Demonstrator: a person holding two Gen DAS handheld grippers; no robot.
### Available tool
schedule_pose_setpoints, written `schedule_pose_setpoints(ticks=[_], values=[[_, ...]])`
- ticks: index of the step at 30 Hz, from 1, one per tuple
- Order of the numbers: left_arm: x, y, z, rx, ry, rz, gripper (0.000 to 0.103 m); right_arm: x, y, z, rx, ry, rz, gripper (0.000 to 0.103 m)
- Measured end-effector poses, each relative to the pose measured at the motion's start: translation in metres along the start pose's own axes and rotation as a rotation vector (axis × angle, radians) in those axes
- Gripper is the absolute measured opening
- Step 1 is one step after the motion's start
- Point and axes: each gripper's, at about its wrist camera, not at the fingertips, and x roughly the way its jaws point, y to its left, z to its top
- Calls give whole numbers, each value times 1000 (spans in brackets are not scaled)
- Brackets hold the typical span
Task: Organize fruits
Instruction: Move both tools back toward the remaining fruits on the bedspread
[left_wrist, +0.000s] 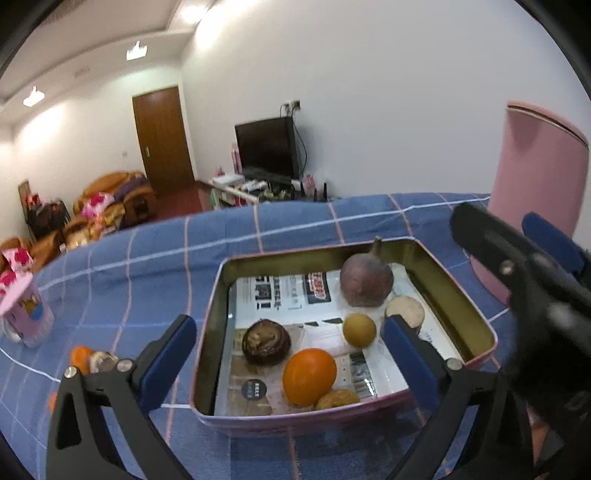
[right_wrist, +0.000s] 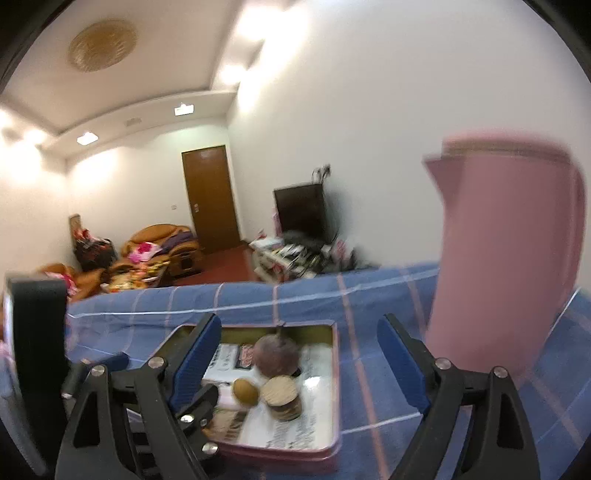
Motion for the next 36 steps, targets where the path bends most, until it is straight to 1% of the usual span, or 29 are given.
schedule_pose_setpoints(ticks=[1, 3, 6, 8, 10, 13, 19, 25, 29, 34, 36], values=[[-2, 0, 0, 4, -8, 15, 103, -1, 3, 0, -22, -4, -20, 88], [-6, 3, 0, 1, -25, 35, 103, 0, 5, 0, -37, 0, -34, 88], [-12, 10, 0, -14, -65, 72, 103, 0, 1, 1, -13, 7, -32, 88], [-11, 11, 0, -24, -70, 88, 103, 0, -3, 1, 15, 6, -25, 88], [-11, 12, 0, -36, -68, 91, 103, 1, -6, 0, 25, 14, -20, 88], [-11, 16, 0, -54, -66, 94, 103, 7, -6, -3, 19, 52, -10, 88], [-11, 25, -6, -68, -37, 92, 103, 11, 0, -7, 2, 111, 25, 88], [-14, 37, -11, -95, -19, 95, 103, 9, -2, -9, 17, 115, -2, 88], [-19, 47, -16, -101, -18, 97, 103, 8, 0, -12, 31, 142, -9, 88], [-26, 63, -22, -115, -17, 106, 103, 0, 12, -13, -9, 127, -48, 88], [-27, 69, -24, -116, -12, 107, 103, 0, 19, -15, -7, 147, -51, 88]])
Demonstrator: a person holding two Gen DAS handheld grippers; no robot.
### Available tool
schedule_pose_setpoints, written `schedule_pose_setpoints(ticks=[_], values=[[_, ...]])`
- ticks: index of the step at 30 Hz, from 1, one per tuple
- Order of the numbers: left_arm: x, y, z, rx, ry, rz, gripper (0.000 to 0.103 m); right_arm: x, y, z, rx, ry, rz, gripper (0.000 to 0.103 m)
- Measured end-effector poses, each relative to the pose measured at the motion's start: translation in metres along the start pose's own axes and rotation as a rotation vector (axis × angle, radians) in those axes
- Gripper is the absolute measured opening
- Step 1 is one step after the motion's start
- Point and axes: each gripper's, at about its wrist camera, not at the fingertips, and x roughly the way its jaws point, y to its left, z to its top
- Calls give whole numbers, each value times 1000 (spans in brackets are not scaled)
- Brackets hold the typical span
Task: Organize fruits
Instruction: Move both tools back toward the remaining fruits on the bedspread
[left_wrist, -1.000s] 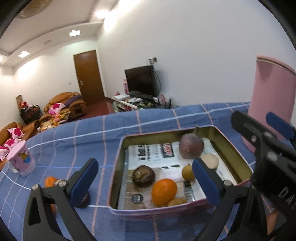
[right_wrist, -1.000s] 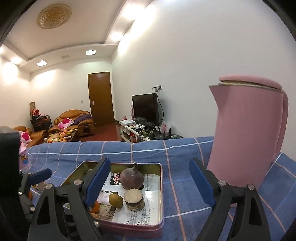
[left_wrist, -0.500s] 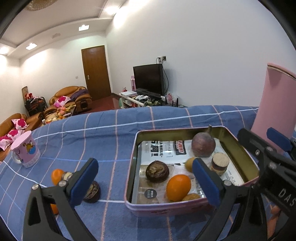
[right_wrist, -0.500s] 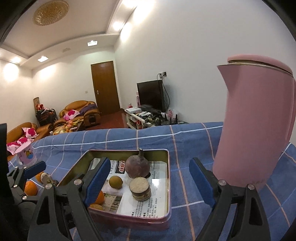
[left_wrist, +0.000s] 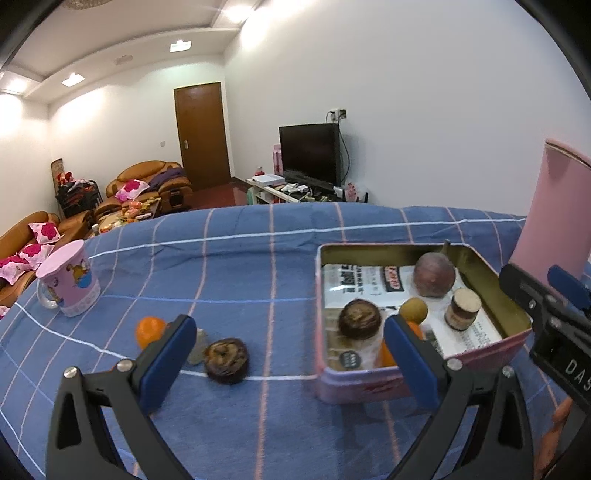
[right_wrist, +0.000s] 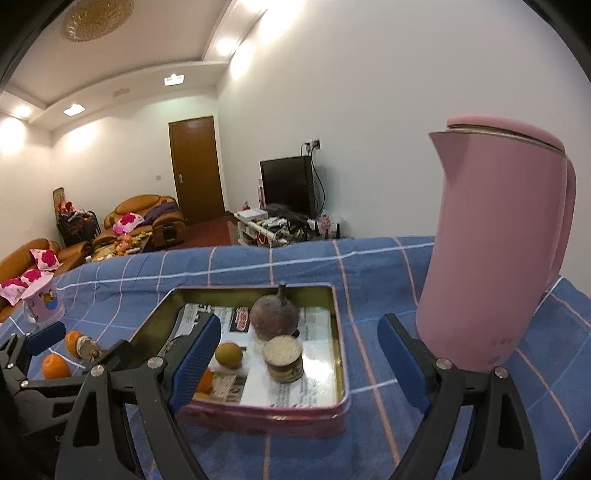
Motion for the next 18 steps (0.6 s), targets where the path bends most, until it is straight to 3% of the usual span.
schedule_pose_setpoints(ticks=[7, 18], values=[[-4, 21, -5, 17, 6, 9, 103, 1, 15, -9, 82, 63, 51, 88], [3, 83, -17, 15, 103, 12, 103, -11, 75, -17, 27, 58, 115, 88]])
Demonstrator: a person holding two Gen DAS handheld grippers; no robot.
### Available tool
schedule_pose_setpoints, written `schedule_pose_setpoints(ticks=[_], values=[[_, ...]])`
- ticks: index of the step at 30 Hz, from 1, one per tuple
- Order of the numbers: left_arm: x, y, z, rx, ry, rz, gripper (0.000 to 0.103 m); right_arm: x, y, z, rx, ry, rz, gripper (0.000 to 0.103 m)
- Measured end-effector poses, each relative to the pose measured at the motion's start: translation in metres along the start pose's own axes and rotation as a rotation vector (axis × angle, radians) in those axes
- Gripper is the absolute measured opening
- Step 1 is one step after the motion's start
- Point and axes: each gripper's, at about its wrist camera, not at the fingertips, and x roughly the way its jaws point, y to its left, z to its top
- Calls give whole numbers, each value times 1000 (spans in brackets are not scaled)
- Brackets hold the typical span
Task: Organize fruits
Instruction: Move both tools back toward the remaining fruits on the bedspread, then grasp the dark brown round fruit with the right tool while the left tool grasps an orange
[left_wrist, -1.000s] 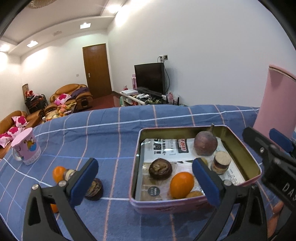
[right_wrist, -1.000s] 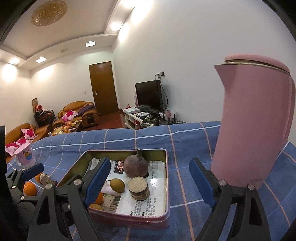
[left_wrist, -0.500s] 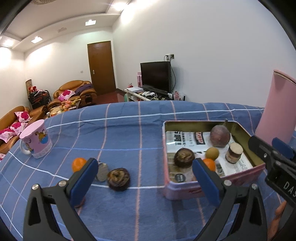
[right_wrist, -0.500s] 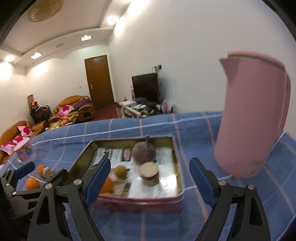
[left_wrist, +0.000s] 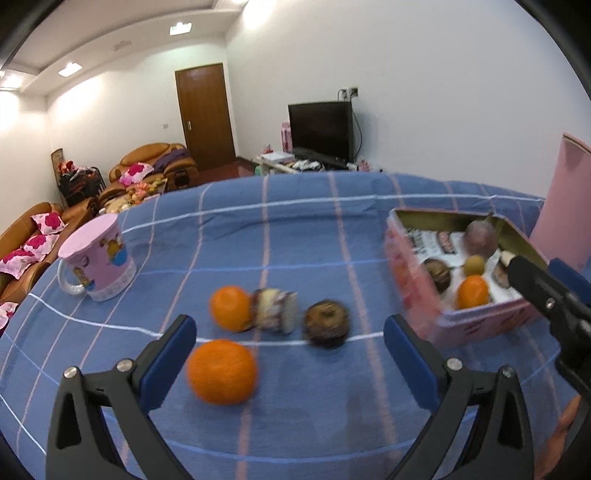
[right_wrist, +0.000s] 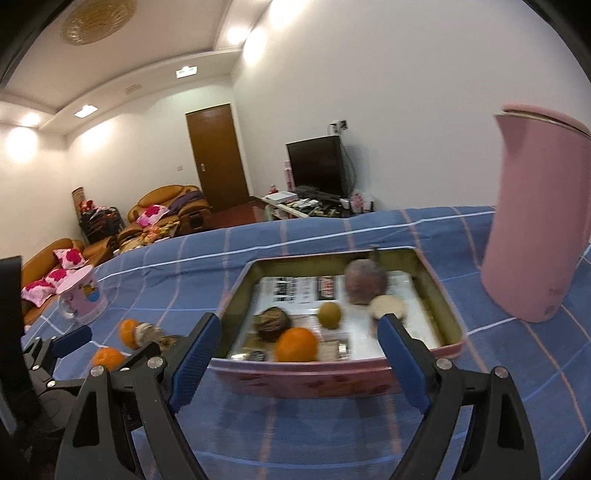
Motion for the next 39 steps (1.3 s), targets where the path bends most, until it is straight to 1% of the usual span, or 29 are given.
schedule_pose_setpoints(ticks=[4, 10, 11, 12, 13, 15, 16, 17, 18, 19, 20, 22, 24, 26, 27, 29, 30, 33, 36, 37, 39], values=[[12, 34, -5, -32, 73, -5, 103, 2, 26, -3, -41, -3, 25, 88], [36, 67, -12, -95, 197, 3, 103, 11, 63, -6, -86, 23, 74, 88], [39, 71, -13, -106, 213, -2, 103, 13, 68, -6, -95, 27, 82, 88], [42, 74, -14, -124, 226, -28, 103, 16, 71, -6, -103, 31, 88, 88], [42, 74, -14, -127, 230, -36, 102, 16, 77, -8, -111, 36, 94, 88], [44, 72, -15, -117, 243, -43, 96, 21, 84, -8, -121, 51, 104, 88], [45, 71, -15, -111, 247, -52, 87, 22, 86, -9, -123, 57, 109, 88], [44, 69, -16, -108, 246, -72, 77, 23, 88, -9, -126, 63, 114, 88], [44, 69, -16, -110, 244, -93, 71, 25, 89, -9, -131, 68, 118, 88], [44, 69, -17, -112, 243, -113, 62, 26, 91, -10, -137, 72, 122, 88], [43, 68, -17, -112, 242, -135, 55, 26, 92, -10, -143, 75, 127, 88], [40, 66, -16, -109, 234, -153, 49, 27, 95, -10, -153, 80, 138, 88], [39, 69, -14, -120, 232, -149, 48, 30, 98, -10, -164, 89, 149, 87], [36, 76, -14, -155, 219, -143, 48, 34, 102, -9, -177, 98, 160, 81], [33, 82, -14, -183, 205, -136, 48, 37, 105, -9, -186, 105, 167, 80], [25, 95, -12, -234, 158, -84, 48, 46, 112, -7, -215, 130, 187, 78], [23, 98, -11, -244, 143, -64, 48, 49, 116, -9, -230, 141, 193, 78], [15, 113, -9, -291, 90, 20, 48, 64, 130, -10, -290, 191, 214, 68], [13, 123, -8, -327, 73, 55, 48, 79, 142, -13, -352, 257, 215, 61], [13, 125, -8, -333, 72, 59, 48, 83, 144, -13, -361, 273, 212, 57], [13, 128, -7, -341, 73, 58, 48, 93, 147, -16, -379, 310, 203, 57]])
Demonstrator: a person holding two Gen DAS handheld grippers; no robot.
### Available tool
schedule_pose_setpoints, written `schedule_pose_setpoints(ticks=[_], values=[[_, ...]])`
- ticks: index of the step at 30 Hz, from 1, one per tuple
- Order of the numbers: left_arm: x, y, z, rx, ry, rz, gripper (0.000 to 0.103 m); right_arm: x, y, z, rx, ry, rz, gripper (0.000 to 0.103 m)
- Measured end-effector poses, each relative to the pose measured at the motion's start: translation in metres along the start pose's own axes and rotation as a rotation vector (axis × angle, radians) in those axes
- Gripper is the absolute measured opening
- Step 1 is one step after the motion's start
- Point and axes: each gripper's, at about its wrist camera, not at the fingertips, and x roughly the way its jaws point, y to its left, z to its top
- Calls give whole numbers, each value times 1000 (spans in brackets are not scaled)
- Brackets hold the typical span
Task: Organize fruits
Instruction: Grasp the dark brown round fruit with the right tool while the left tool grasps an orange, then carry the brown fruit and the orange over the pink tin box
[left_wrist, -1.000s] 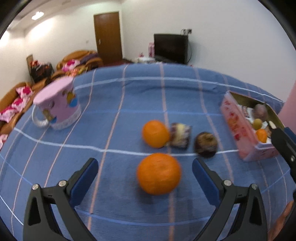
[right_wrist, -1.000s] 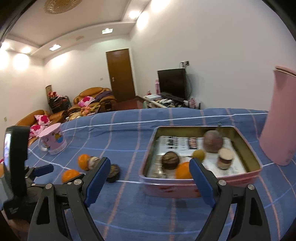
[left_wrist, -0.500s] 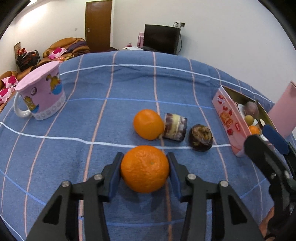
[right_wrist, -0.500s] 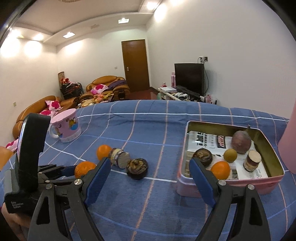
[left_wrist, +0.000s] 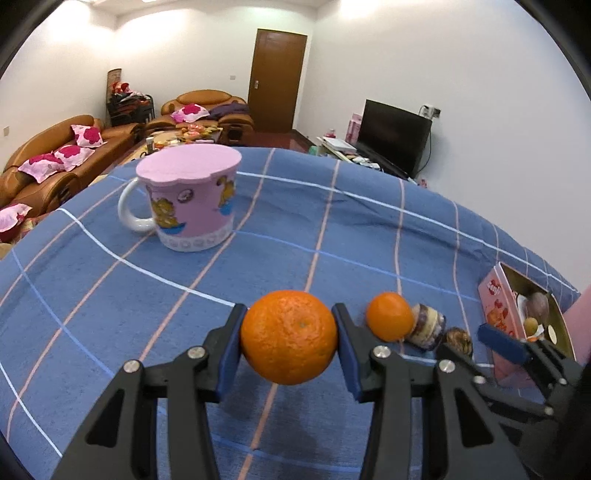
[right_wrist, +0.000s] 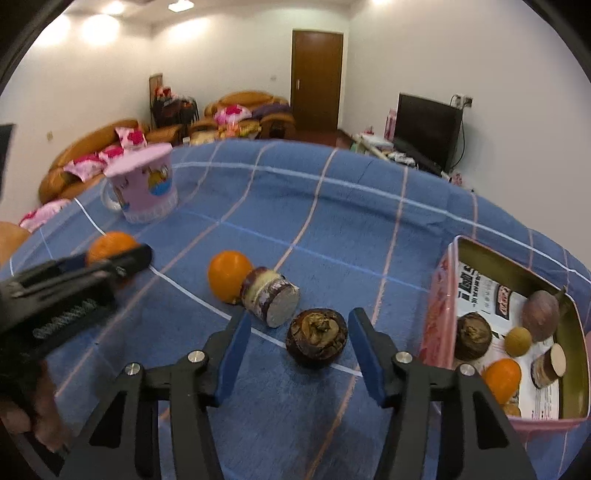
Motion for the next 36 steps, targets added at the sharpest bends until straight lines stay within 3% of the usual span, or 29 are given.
schedule_pose_setpoints(ticks=[8, 10, 13, 17, 19, 24, 31, 36], values=[[-2, -5, -2, 23, -2, -2, 48, 27, 7, 4, -97, 110, -67, 55], [-2, -6, -2, 27, -7, 5, 48, 26, 2, 4, -104, 115, -47, 54], [-1, -6, -2, 23, -6, 7, 48, 22, -5, 2, -70, 127, 14, 40], [0, -7, -4, 23, -6, 11, 48, 10, -12, -7, -22, 117, 49, 40], [-2, -8, -4, 26, -16, 4, 48, 1, -16, -10, 13, 88, 78, 40], [-12, -14, -5, 42, -79, -27, 48, -40, -26, -18, 101, -101, 135, 40], [-27, -26, -8, 69, -166, 1, 48, -64, -37, -26, 187, -208, 66, 40], [-36, -30, -11, 78, -216, 42, 48, -74, -36, -26, 176, -261, 0, 40]])
